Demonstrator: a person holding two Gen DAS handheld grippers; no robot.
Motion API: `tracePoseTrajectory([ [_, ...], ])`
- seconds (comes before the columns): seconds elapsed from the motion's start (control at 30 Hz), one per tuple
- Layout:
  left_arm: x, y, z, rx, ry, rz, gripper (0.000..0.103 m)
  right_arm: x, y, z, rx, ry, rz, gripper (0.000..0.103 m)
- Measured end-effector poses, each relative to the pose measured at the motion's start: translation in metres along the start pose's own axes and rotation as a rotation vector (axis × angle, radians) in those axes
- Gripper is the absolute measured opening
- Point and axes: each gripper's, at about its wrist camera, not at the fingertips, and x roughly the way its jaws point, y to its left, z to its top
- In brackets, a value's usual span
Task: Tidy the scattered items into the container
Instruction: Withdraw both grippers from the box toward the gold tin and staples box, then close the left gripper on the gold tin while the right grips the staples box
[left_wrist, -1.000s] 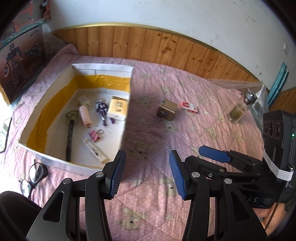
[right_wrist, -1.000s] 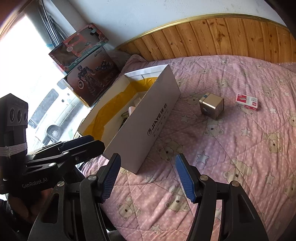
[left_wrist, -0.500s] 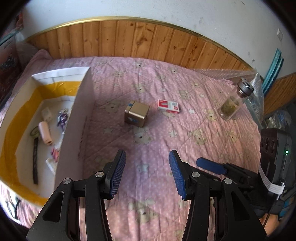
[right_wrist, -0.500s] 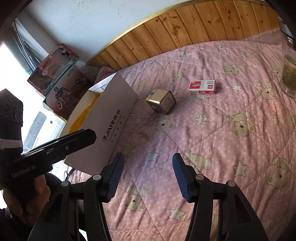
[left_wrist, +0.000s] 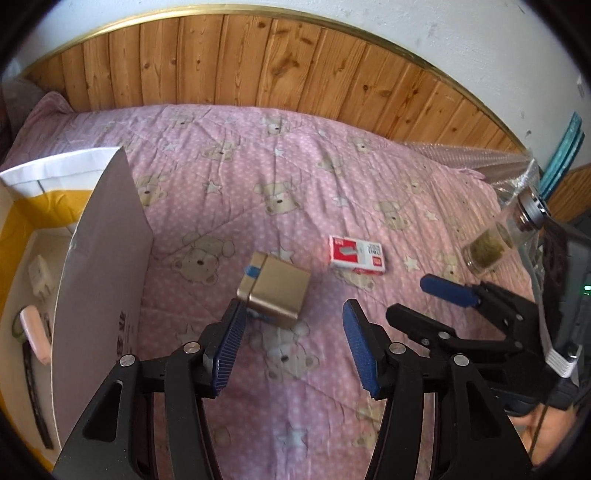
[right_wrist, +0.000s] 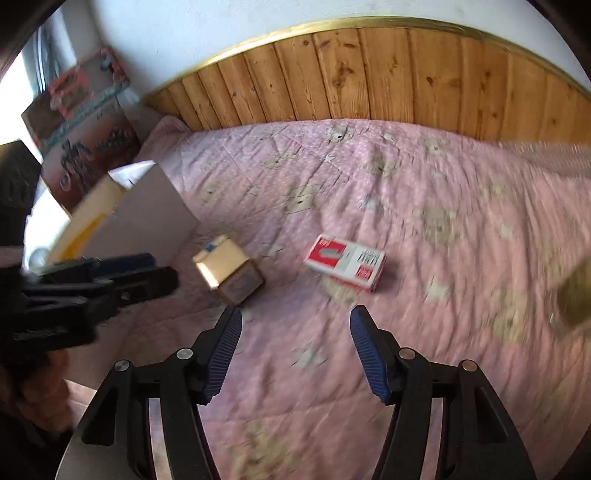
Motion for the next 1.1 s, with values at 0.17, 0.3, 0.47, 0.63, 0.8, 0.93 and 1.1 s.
tracePoseTrajectory([
  [0.17,0.021,-0.003,0.008,0.056,-0.003,0.014,0.058,0.038,-0.003,0.018,-0.194,0.060,-0.061,0.067],
  [0.3,0.036,-0.008,0.007,0.111,0.011,0.025,0.058,0.061,-0.002,0.023,-0.294,0.084,-0.063,0.070],
  [0.47,0.050,-0.007,0.008,0.117,0.007,0.046,0.058,0.079,-0.006,0.024,-0.316,0.096,-0.059,0.070],
  [0.63,0.054,-0.012,0.011,0.136,-0.016,0.063,0.058,0.078,-0.015,0.027,-0.277,0.074,-0.058,0.051],
  [0.8,0.048,-0.007,0.010,0.143,-0.036,0.091,0.058,0.075,-0.025,0.031,-0.219,0.058,-0.019,0.047],
  [0.93,0.051,0.001,0.008,0.126,-0.019,0.102,0.058,0.079,-0.018,0.034,-0.274,0.037,-0.053,0.068],
  [1.1,0.058,-0.006,0.005,0.151,-0.003,0.085,0.059,0.099,-0.014,0.033,-0.315,0.090,-0.058,0.060],
])
